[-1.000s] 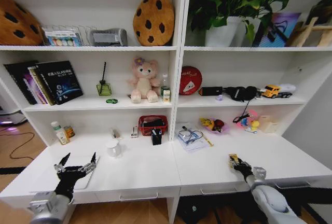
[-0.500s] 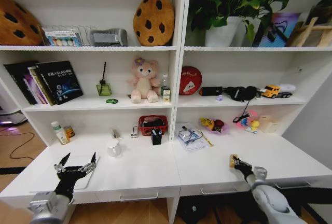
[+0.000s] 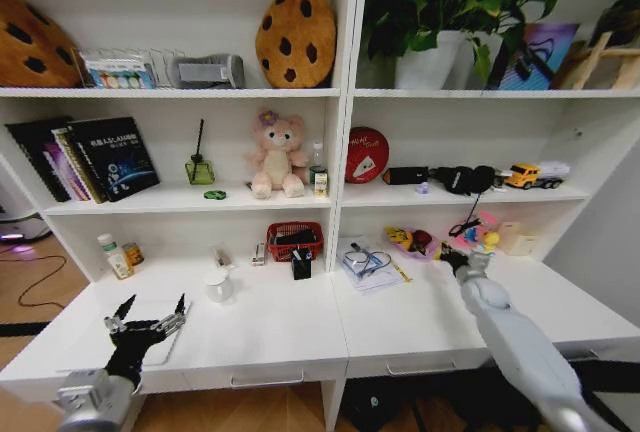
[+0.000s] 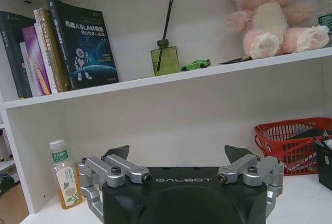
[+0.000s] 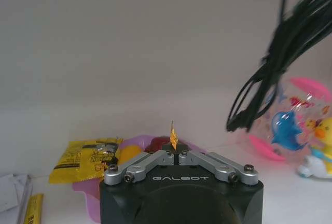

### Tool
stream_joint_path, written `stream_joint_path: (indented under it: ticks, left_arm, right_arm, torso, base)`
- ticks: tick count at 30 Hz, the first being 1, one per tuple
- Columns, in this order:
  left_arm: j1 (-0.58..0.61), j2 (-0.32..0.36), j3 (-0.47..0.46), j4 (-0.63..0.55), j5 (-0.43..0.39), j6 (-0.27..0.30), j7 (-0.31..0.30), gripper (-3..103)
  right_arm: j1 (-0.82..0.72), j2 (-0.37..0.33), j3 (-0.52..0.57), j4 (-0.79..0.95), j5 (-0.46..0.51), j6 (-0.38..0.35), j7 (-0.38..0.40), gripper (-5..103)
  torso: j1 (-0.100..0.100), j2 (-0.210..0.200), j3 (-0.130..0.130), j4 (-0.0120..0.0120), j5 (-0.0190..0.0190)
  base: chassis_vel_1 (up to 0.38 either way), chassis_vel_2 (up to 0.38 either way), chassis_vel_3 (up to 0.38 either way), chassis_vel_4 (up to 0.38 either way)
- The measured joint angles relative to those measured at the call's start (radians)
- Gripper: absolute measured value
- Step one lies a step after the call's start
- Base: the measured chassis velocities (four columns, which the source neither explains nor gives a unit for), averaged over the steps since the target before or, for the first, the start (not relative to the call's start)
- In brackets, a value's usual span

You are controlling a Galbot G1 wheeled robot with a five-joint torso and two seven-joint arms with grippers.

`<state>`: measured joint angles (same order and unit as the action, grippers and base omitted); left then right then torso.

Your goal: Organize the objects on the table.

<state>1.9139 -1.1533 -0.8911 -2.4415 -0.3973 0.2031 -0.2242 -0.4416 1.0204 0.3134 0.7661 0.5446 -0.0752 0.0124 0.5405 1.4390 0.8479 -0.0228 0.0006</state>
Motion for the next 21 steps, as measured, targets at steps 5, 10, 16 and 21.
stream_joint_path:
  ticks: [5,10,16,21]
  left_arm:
    - [0.000,0.000,0.000,0.000,0.000,0.000,0.000,100]
    - [0.000,0.000,0.000,0.000,0.000,0.000,0.000,100]
    - [0.000,0.000,0.000,0.000,0.000,0.000,0.000,100]
    - [0.000,0.000,0.000,0.000,0.000,0.000,0.000,100]
  right_arm:
    - [0.217,0.104,-0.022,-0.278,-0.070,0.097,-0.071,0]
    - [0.256,0.139,0.004,-0.339,-0.117,0.126,-0.094,0]
    - [0.226,0.132,0.066,-0.353,-0.133,0.110,-0.103,15]
    - [0.192,0.113,0.106,-0.349,-0.089,0.090,-0.148,37]
  torso:
    - [0.000,0.000,0.000,0.0000,-0.0016]
    - [0.000,0.000,0.000,0.0003,-0.0008]
    - [0.000,0.000,0.000,-0.0008,-0.0002]
    - [0.000,0.000,0.000,-0.0006,-0.0005]
  base:
    - [0.000,0.000,0.000,0.000]
    - [0.000,0.000,0.000,0.000]
    - [0.000,0.000,0.000,0.000]
    - [0.000,0.000,0.000,0.000]
